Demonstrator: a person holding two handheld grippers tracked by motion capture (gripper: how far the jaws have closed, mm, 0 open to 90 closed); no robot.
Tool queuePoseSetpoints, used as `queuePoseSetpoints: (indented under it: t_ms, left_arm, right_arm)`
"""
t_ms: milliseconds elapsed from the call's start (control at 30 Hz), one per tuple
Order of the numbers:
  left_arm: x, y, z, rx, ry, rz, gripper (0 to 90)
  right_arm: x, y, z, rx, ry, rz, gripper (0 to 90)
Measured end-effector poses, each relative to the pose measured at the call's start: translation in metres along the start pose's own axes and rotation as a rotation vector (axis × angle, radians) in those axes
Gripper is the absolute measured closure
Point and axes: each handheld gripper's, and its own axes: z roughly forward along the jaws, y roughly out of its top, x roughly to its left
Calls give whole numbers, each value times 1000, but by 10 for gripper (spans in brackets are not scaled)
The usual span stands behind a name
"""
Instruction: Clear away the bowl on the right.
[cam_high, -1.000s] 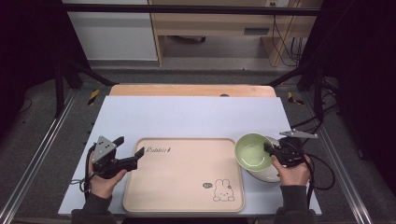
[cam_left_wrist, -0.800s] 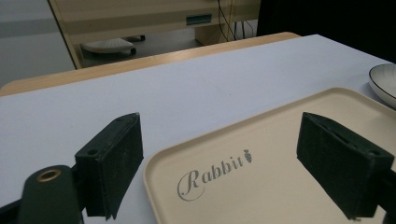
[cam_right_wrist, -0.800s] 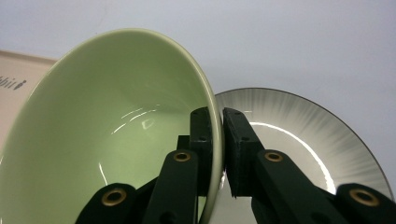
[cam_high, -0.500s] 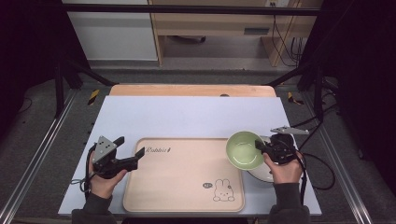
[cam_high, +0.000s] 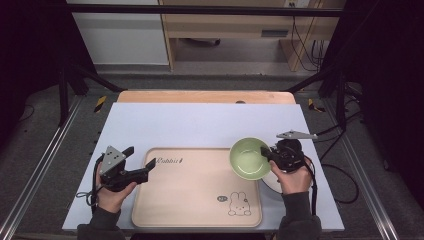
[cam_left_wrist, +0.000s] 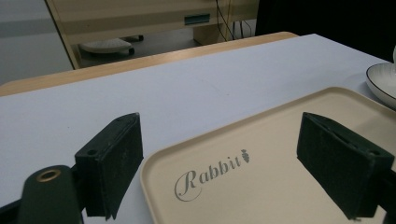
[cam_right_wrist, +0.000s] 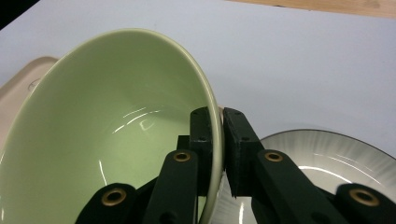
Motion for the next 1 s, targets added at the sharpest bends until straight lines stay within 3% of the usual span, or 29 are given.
queuePoseSetpoints:
  t_ms: [467, 1000]
  left_arm:
    - [-1, 0, 0, 0, -6, 4, 139]
    - [-1, 2, -3, -12, -6, 5, 139]
  right_arm:
    - [33, 9, 25, 29, 63, -66, 828]
    - [66, 21, 48, 47, 114, -109, 828]
